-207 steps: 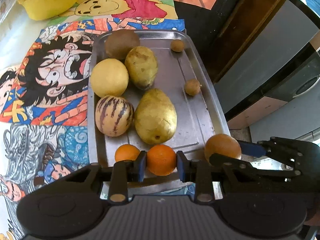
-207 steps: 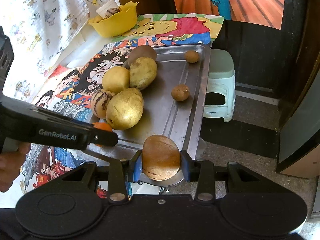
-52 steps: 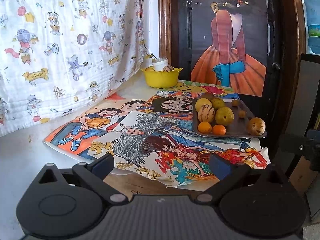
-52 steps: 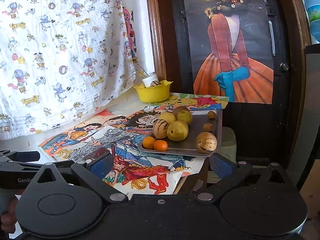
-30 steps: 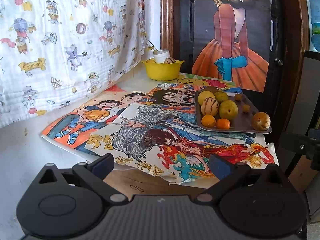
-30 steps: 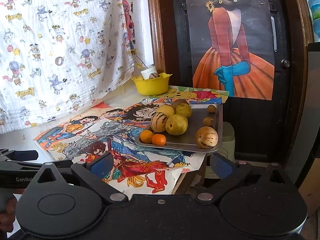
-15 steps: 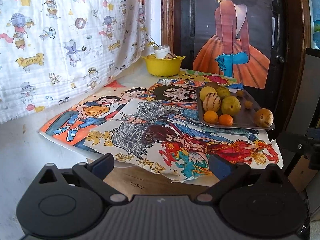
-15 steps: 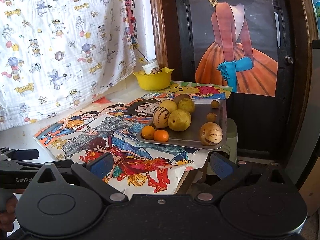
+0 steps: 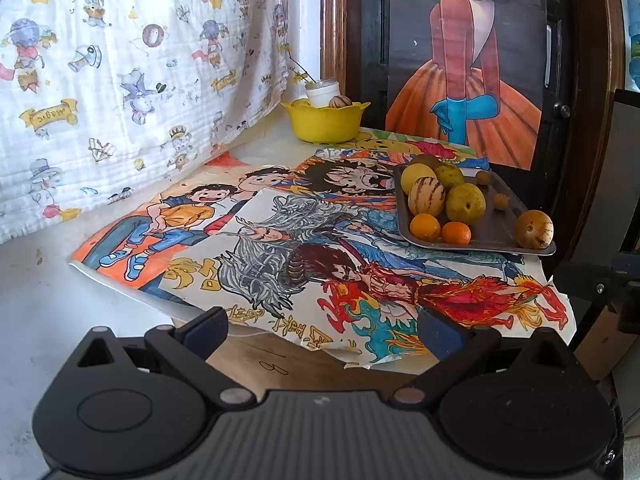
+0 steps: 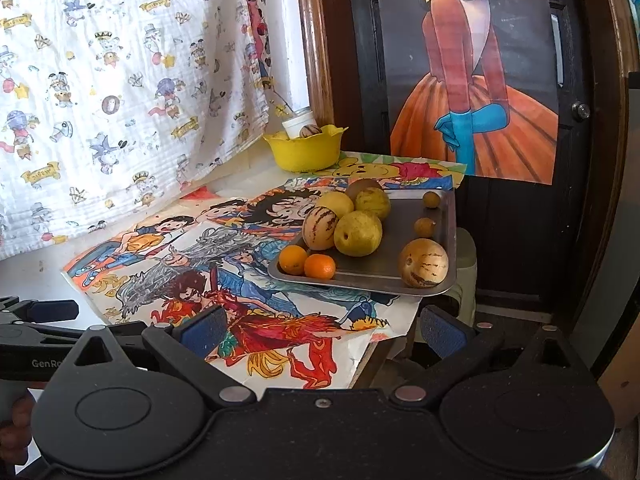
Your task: Organize fruits
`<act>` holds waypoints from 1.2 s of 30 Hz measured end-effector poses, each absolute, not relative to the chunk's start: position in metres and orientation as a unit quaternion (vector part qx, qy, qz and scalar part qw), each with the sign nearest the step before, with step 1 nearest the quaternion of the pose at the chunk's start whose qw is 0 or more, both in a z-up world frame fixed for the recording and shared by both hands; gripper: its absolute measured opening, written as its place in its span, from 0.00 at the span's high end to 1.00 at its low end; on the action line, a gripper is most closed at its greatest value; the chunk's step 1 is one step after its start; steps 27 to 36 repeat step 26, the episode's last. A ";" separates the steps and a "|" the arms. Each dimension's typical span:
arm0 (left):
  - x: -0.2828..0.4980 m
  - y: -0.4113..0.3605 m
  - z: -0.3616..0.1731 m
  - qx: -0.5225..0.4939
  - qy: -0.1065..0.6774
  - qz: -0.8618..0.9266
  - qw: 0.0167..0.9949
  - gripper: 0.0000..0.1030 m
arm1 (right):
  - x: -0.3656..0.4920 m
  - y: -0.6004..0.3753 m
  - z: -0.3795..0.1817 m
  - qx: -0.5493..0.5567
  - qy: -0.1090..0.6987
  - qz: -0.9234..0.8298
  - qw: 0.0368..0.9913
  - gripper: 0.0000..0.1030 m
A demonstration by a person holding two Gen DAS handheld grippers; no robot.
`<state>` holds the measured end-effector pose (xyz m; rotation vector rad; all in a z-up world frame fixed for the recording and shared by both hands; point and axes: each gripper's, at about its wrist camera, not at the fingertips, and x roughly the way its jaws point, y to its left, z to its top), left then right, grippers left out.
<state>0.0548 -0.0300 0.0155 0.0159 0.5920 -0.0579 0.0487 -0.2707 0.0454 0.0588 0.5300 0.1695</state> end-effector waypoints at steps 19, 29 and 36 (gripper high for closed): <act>0.067 -0.029 0.014 0.013 0.290 -0.034 0.956 0.00 | 0.064 -0.269 0.045 0.038 0.260 0.101 0.960 0.01; 0.072 -0.027 0.012 0.012 0.295 -0.039 0.955 0.00 | 0.070 -0.266 0.044 0.038 0.260 0.107 0.959 0.01; 0.072 -0.027 0.012 0.012 0.295 -0.039 0.955 0.00 | 0.070 -0.266 0.044 0.038 0.260 0.107 0.959 0.01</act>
